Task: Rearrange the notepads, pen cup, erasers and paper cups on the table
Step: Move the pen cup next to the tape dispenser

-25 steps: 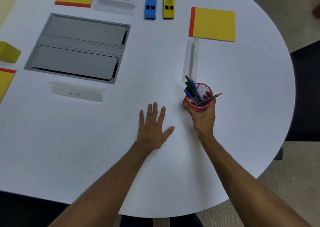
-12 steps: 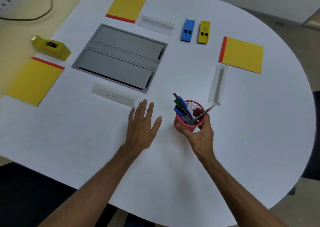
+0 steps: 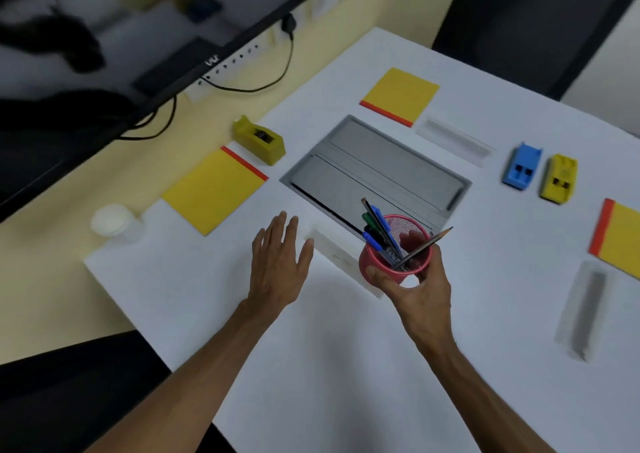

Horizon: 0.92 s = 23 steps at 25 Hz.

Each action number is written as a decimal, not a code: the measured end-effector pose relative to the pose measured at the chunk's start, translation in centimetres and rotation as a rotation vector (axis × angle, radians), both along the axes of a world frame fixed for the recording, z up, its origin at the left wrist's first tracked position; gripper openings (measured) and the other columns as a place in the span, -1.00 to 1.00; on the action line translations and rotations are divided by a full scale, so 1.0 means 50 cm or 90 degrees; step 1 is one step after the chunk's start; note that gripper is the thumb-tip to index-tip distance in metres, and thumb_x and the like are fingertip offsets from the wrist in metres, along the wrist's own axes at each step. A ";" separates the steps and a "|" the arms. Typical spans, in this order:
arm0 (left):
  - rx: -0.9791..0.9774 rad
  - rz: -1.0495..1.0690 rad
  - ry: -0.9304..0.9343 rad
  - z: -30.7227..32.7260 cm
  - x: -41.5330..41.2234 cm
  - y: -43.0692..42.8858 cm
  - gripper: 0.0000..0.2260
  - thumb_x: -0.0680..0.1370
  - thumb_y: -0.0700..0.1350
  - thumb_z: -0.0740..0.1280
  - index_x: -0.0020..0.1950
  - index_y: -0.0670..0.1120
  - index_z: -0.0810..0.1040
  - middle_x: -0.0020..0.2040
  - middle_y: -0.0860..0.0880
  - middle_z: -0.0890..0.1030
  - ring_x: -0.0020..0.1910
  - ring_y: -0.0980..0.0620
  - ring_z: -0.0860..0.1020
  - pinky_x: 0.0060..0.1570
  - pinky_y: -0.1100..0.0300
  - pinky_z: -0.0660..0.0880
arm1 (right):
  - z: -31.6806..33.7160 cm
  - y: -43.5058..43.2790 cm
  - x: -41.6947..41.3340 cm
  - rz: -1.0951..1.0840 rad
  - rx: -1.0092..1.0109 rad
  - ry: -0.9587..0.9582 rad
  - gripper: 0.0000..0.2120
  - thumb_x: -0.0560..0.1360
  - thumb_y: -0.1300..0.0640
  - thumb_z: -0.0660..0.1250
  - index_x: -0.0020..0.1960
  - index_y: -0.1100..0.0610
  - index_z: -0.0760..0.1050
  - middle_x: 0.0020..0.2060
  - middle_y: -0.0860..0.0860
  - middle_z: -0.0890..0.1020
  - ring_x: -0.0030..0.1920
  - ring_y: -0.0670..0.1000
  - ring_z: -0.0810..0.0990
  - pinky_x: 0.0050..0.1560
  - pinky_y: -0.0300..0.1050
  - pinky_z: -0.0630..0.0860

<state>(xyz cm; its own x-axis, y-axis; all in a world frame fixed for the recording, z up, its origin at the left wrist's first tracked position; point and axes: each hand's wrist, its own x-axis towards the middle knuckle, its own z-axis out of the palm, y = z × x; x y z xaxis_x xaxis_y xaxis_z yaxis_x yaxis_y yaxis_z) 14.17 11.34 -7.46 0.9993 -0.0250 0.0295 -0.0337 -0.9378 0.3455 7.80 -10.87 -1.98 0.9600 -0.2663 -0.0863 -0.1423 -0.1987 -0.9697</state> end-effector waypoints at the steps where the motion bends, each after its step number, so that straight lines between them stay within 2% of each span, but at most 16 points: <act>1: 0.002 0.013 0.007 -0.011 0.028 0.021 -0.33 0.59 0.26 -0.06 0.54 -0.12 0.31 0.56 -0.16 0.28 0.54 -0.15 0.27 0.49 -0.16 0.22 | -0.005 0.019 0.036 0.016 -0.002 -0.005 -0.26 0.24 -0.08 0.58 0.31 -0.18 0.29 0.10 -0.34 0.52 0.13 -0.33 0.52 -0.01 -0.49 0.49; 5: 0.049 0.058 0.047 -0.071 0.153 0.080 -0.32 0.58 0.26 -0.08 0.60 -0.10 0.16 0.60 -0.16 0.18 0.58 -0.13 0.16 0.53 -0.10 0.13 | -0.046 0.090 0.182 0.066 -0.026 -0.027 -0.25 0.28 0.02 0.61 0.33 -0.08 0.29 0.08 -0.32 0.49 0.05 -0.46 0.50 -0.07 -0.56 0.45; 8: 0.080 0.054 0.025 -0.122 0.235 0.102 -0.37 0.64 0.21 0.05 0.63 -0.05 0.02 0.60 -0.19 0.16 0.58 -0.17 0.14 0.54 -0.09 0.12 | -0.087 0.130 0.285 0.084 -0.031 -0.032 -0.28 0.30 0.02 0.61 0.33 -0.07 0.29 0.06 -0.34 0.50 0.02 -0.44 0.51 -0.10 -0.56 0.45; 10: 0.120 0.068 0.018 -0.155 0.271 0.111 -0.38 0.65 0.20 0.06 0.63 -0.05 0.05 0.60 -0.20 0.17 0.58 -0.19 0.13 0.53 -0.14 0.08 | -0.112 0.149 0.342 0.086 -0.041 -0.038 -0.28 0.31 -0.01 0.61 0.34 -0.04 0.30 0.06 -0.34 0.49 0.01 -0.42 0.52 -0.11 -0.55 0.45; 12: 0.148 0.091 0.008 -0.185 0.295 0.118 -0.38 0.62 0.22 -0.01 0.61 -0.07 0.15 0.59 -0.20 0.20 0.58 -0.21 0.15 0.52 -0.20 0.06 | -0.133 0.164 0.398 0.087 -0.043 -0.043 -0.28 0.32 0.01 0.61 0.35 0.03 0.32 0.07 -0.30 0.51 0.00 -0.41 0.54 -0.12 -0.52 0.48; 16: 0.164 0.101 -0.004 -0.240 0.306 0.124 -0.37 0.63 0.24 -0.10 0.60 -0.08 0.17 0.60 -0.19 0.18 0.60 -0.18 0.09 0.52 -0.22 0.03 | -0.165 0.177 0.510 0.072 -0.064 -0.062 -0.29 0.30 -0.05 0.61 0.30 0.04 0.33 0.06 -0.25 0.55 0.03 -0.16 0.63 -0.05 -0.24 0.63; 19: 0.168 0.108 -0.018 -0.252 0.308 0.127 -0.36 0.63 0.26 -0.10 0.61 -0.08 0.16 0.60 -0.18 0.16 0.60 -0.17 0.06 0.52 -0.22 0.03 | -0.188 0.191 0.592 0.065 -0.073 -0.086 -0.34 0.28 -0.05 0.62 0.23 -0.02 0.33 0.04 -0.21 0.58 0.00 -0.21 0.62 -0.06 -0.24 0.62; 23: 0.160 0.119 -0.019 -0.253 0.310 0.124 -0.35 0.63 0.27 -0.12 0.61 -0.07 0.14 0.62 -0.16 0.13 0.61 -0.14 0.02 0.52 -0.21 0.02 | -0.209 0.225 0.702 0.070 -0.078 -0.103 -0.37 0.31 -0.03 0.59 0.23 0.03 0.32 0.01 -0.21 0.52 0.00 -0.17 0.58 -0.03 -0.20 0.61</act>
